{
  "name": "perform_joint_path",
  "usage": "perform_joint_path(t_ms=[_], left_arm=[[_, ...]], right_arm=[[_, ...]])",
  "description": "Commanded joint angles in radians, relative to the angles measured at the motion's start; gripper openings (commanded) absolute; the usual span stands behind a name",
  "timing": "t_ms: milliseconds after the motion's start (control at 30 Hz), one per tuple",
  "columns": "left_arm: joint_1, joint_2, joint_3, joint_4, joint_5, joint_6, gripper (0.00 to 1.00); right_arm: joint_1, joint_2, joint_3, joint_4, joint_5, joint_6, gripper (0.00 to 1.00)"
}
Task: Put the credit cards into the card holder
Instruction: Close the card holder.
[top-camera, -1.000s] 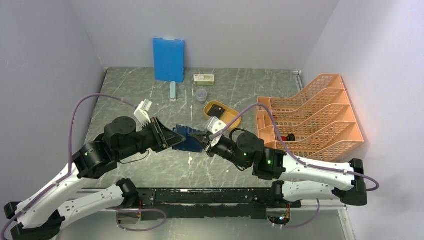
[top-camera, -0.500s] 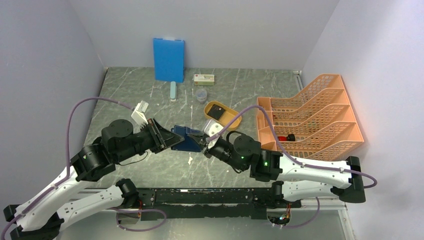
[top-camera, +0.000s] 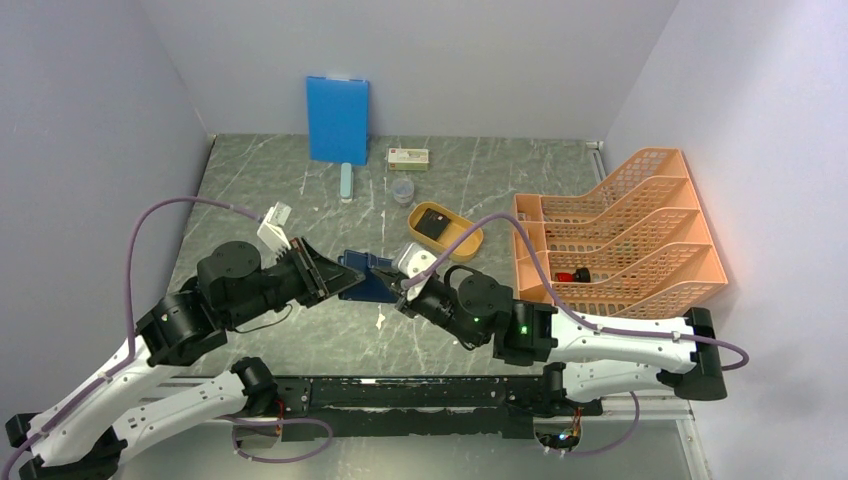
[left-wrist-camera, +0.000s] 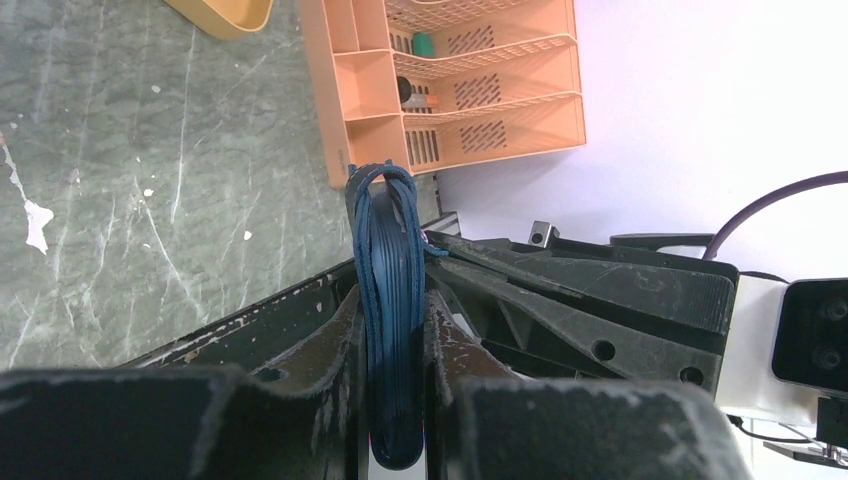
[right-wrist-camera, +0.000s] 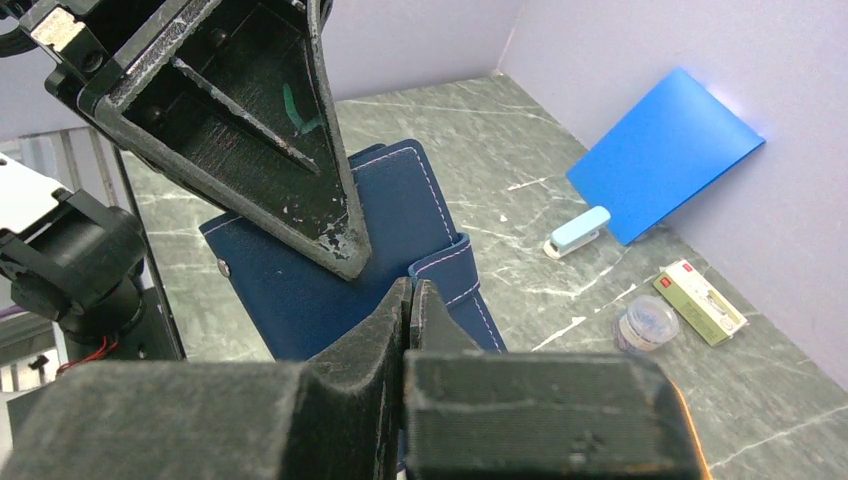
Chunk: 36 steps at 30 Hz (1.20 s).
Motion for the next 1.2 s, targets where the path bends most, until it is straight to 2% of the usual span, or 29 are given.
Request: perform_joint_path(t_ms=[0,400,633,667,800,933,1000,1067,1100,1167], left_arm=[[-0.006,-0.001,0.059,0.517,0.077,-0.05,0.05],[-0.006,0.021,0.087,0.588,0.151,-0.024,0.05],[-0.006,-0.005,0.078,0.525,0.114,0.016,0.05],[-0.005,-0.01,0.074,0.511,0.107,0.023,0.05],[-0.006,-0.018,0.075,0.44,0.077,0.062,0.05],[-0.006,-0.03,0.071,0.36,0.038,0.104,0.05],[-0.006,-0.036,0.067,0.32,0.036,0.116,0.05],[-0.006,-0.044,0.061,0.293,0.037,0.129,0.05],[-0.006,-0.049,0.058,0.279,0.033,0.137,0.05],[-0.006,-0.063,0.053,0.252,0.021,0.154,0.05]], right_arm=[[0.068,0.097,-0.033,-0.14,-0.214,0.064,0.0],[0.074,0.127,-0.03,-0.138,-0.271,0.079,0.0],[0.076,0.097,-0.026,-0.138,-0.246,0.088,0.0],[0.08,0.092,-0.019,-0.143,-0.246,0.091,0.02],[0.096,0.064,0.025,-0.187,-0.254,0.111,0.35],[0.108,0.008,0.061,-0.219,-0.265,0.148,0.57],[0.108,-0.025,0.085,-0.246,-0.289,0.17,0.8],[0.108,-0.045,0.122,-0.289,-0.32,0.19,0.93],[0.109,-0.054,0.144,-0.311,-0.337,0.199,0.99],[0.11,-0.076,0.183,-0.352,-0.372,0.217,1.0]])
